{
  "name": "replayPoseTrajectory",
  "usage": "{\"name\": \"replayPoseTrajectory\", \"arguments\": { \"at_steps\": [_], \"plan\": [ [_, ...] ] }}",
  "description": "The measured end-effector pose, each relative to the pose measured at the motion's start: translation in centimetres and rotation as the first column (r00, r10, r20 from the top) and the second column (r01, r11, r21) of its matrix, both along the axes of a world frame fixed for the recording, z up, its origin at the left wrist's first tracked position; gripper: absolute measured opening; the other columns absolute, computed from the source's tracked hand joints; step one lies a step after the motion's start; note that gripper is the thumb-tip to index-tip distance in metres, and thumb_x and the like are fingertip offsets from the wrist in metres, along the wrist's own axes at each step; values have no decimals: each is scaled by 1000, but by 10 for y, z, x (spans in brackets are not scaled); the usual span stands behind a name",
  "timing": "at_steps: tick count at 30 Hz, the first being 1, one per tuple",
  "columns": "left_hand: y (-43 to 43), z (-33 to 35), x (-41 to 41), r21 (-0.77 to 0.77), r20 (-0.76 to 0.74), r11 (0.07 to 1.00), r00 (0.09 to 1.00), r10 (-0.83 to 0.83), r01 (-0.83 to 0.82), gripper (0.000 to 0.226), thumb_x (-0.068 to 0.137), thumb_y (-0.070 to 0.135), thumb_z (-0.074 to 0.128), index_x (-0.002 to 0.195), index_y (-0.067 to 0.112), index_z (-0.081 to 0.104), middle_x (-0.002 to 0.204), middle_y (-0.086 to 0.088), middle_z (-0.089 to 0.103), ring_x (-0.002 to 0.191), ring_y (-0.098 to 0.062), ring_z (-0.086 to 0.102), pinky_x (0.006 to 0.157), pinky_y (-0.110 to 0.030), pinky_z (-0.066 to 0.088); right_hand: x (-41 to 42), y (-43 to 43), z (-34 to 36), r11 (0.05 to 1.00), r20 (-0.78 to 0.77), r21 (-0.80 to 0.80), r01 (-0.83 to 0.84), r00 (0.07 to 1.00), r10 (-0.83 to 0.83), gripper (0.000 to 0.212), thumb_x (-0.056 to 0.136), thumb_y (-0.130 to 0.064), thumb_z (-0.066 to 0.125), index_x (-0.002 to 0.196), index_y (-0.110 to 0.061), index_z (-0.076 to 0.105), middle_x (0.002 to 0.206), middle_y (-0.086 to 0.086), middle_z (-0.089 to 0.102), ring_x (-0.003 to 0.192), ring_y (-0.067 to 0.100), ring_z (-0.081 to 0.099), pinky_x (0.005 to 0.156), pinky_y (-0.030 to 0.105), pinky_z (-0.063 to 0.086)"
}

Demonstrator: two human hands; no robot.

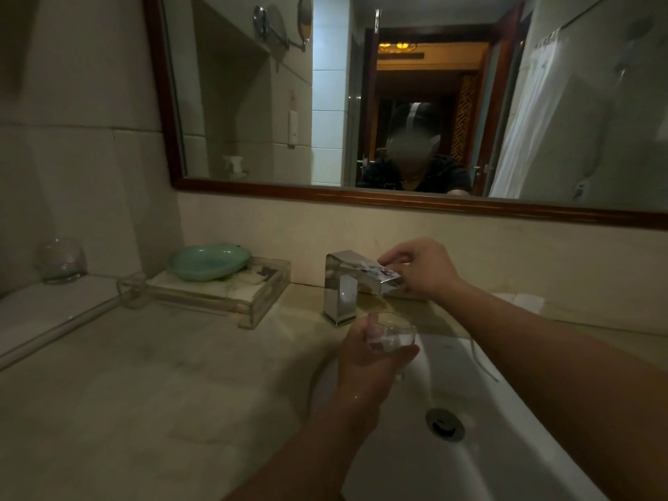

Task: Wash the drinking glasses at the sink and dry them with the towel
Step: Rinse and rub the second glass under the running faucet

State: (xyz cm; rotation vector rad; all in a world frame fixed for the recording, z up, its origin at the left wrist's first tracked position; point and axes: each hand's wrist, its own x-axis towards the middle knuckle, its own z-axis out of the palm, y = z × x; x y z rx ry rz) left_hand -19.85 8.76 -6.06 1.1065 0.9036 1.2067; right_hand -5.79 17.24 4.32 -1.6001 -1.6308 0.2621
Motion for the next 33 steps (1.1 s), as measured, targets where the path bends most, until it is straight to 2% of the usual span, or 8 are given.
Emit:
{"name": "replayPoseTrajectory", "arguments": {
  "at_steps": [7, 12, 14, 18, 20, 24, 28, 33],
  "plan": [
    [14, 2, 0, 34, -145, 997, 987, 71, -67, 37, 74, 11, 92, 98, 22, 66, 90, 5, 74, 84, -20, 73, 75, -48, 63, 3, 22, -22, 993, -173, -24, 115, 978, -117, 23, 86, -13, 78, 74, -32, 78, 75, -10, 76, 73, 12, 74, 68, 41, 64],
    [12, 5, -3, -13, -146, 998, 988, 52, -55, 46, 73, 7, 91, 108, 17, 63, 101, -6, 71, 91, -26, 73, 69, -38, 63, 0, 7, -18, 998, -144, -51, 44, 988, -51, 32, 89, 4, 67, 86, -27, 78, 97, -2, 75, 60, 16, 71, 56, 33, 61],
    [12, 3, -5, -17, -163, 999, 986, 34, -37, 43, 75, 1, 89, 106, 18, 64, 100, -5, 70, 86, -21, 72, 65, -34, 62, 7, -8, -18, 997, -131, -78, -8, 991, -2, 47, 82, 17, 60, 96, -24, 78, 114, -2, 69, 80, 18, 73, 63, 35, 62],
    [9, 3, -6, -4, -157, 999, 987, -33, 33, 42, 77, -4, 85, 93, 29, 65, 102, -3, 68, 90, -25, 72, 76, -44, 61, 28, -57, -16, 1000, -240, 19, -20, 970, 24, 50, 76, 16, 46, 86, -19, 79, 89, -2, 78, 83, 6, 68, 57, 23, 52],
    [8, 3, -8, 8, -195, 998, 979, -61, 64, 43, 78, -6, 83, 89, 29, 62, 94, 2, 65, 77, -17, 64, 74, -40, 57, 31, -75, -22, 984, -238, -92, -151, 963, 126, 56, 74, 19, 38, 86, -18, 79, 86, -1, 78, 75, 9, 68, 51, 14, 42],
    [7, 2, -9, 1, -340, 996, 936, -87, 93, 42, 75, -2, 86, 101, 21, 62, 99, -5, 66, 75, -19, 64, 61, -32, 54, 23, -90, -45, 800, 47, -507, -321, 917, 397, 68, 77, 14, 40, 100, -37, 79, 116, -21, 66, 79, 14, 69, 58, 28, 54],
    [12, -3, -11, -57, -490, 986, 857, -162, 154, 33, 83, 11, 83, 106, 24, 64, 89, -5, 75, 64, -15, 74, 60, -38, 60, 19, -92, -62, 796, -18, -505, -333, 926, 376, 62, 83, 12, 47, 123, -29, 71, 123, -8, 65, 85, 20, 72, 63, 31, 60],
    [14, 0, -12, -26, -649, 983, 745, -156, 183, 31, 81, 19, 85, 108, 18, 69, 91, -8, 77, 78, -24, 76, 69, -46, 66, 14, -98, -68, 749, -21, -545, -376, 900, 436, 40, 93, -5, 59, 117, -34, 71, 105, -3, 74, 80, 18, 76, 68, 34, 59]
  ]
}}
